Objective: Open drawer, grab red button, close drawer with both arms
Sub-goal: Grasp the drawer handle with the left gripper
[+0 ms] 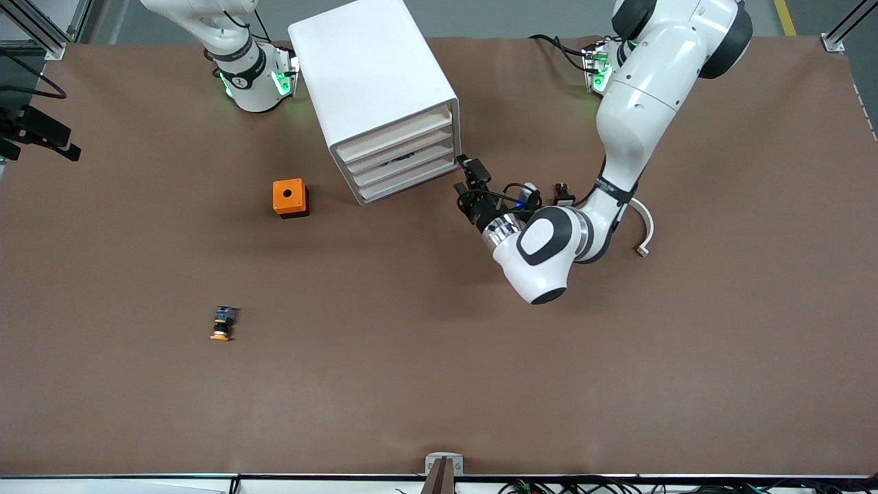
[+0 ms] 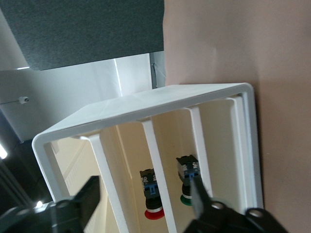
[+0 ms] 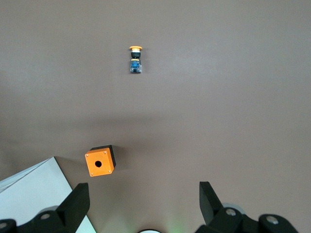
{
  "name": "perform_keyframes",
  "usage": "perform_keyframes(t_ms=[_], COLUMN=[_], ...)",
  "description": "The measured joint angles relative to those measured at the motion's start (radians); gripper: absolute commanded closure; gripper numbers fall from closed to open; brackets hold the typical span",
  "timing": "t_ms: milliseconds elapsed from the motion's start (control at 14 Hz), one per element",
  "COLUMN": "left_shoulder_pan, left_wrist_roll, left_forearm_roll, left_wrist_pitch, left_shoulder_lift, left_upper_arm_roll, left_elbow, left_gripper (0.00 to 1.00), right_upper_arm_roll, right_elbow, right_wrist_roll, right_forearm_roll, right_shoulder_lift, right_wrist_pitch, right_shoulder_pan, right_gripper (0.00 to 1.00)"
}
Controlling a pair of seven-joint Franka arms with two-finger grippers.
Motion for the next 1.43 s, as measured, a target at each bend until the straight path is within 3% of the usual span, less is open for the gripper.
perform_keyframes(t_ms=[929, 1429], left_shoulder_pan=[-0.080, -0.136], left_wrist_roll=[-0.033, -0.047], left_forearm_roll=[-0.073, -0.079], left_wrist_pitch=[0.019, 0.030], left_shoulder_lift=[0.068, 0.069], left_upper_arm_roll=[0.000, 0.000], left_elbow=[0.003, 0.004], left_gripper=[0.43, 0.57], right_upper_arm_roll=[-0.001, -0.003], right_elbow=[-0.001, -0.001], right_wrist_roll=[-0.008, -0.003], right_forearm_roll=[0.014, 0.017], right_shoulder_lift=[0.000, 0.000], right_wrist_pitch=[-0.002, 0.000], right_shoulder_pan=[0.000, 0.000], right_gripper=[0.00, 0.00])
